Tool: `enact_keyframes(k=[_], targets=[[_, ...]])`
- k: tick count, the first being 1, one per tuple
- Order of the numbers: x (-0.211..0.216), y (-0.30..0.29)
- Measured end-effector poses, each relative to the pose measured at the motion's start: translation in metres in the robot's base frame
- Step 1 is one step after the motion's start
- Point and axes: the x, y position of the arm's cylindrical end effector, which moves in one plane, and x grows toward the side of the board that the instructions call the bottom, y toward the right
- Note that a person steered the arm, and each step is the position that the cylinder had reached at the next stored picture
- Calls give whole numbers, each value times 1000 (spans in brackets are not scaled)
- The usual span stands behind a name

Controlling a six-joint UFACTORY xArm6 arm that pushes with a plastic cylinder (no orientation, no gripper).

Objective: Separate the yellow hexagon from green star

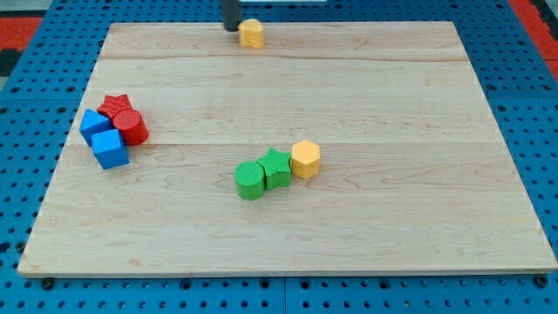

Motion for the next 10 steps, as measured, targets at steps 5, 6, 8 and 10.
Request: enact_keyframes(k=[5,6,8,10], targets=[[305,154],[313,67],[231,60],[302,72]])
